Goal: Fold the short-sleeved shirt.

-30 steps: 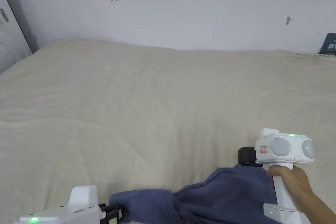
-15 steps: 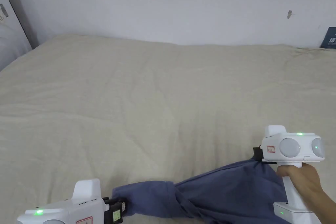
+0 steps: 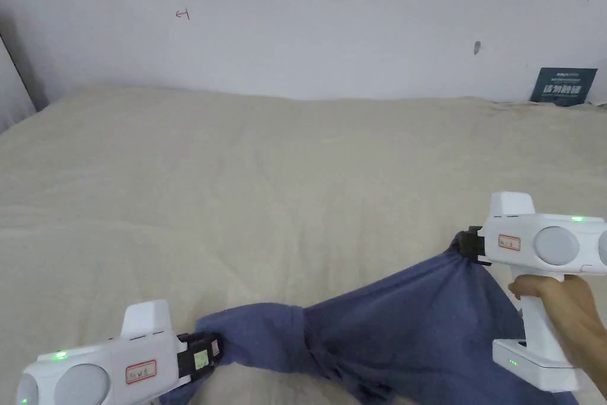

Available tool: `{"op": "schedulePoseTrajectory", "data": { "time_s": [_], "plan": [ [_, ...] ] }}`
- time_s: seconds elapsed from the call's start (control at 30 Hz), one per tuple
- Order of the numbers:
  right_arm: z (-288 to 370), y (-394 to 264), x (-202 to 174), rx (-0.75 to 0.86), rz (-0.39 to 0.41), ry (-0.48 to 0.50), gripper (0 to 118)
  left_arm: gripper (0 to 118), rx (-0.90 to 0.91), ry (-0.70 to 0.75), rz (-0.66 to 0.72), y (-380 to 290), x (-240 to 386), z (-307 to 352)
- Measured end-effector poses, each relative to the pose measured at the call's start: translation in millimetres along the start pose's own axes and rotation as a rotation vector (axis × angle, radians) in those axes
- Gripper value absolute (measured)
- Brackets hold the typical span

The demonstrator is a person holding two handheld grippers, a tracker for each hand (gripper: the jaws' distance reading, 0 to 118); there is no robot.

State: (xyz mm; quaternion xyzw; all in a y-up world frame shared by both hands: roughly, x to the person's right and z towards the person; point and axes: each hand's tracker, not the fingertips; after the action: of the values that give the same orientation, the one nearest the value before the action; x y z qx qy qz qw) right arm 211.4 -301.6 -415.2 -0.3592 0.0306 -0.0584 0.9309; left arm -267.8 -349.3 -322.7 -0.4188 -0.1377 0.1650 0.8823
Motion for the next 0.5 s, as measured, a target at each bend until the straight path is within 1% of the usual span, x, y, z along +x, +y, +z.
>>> {"op": "schedulePoseTrajectory", "data": {
  "time_s": [0.13,0.23,0.3,0.4,0.5],
  "plan": [
    [24,12,6,0.062,-0.026,-0.009,2,13,0.032,-0.022,-0.001,14,6,7],
    [52,30,14,0.144,-0.062,-0.009,2,13,0.078,-0.052,0.003,36,14,16],
    [72,45,18,0.203,-0.063,-0.013,2,13,0.109,-0.066,-0.004,55,20,21],
    [108,75,26,0.293,-0.073,-0.021,2,13,0.176,-0.081,-0.06,92,39,34],
    [141,111,35,0.381,-0.084,-0.04,2,13,0.229,-0.11,-0.085,131,59,48]
  ]
}}
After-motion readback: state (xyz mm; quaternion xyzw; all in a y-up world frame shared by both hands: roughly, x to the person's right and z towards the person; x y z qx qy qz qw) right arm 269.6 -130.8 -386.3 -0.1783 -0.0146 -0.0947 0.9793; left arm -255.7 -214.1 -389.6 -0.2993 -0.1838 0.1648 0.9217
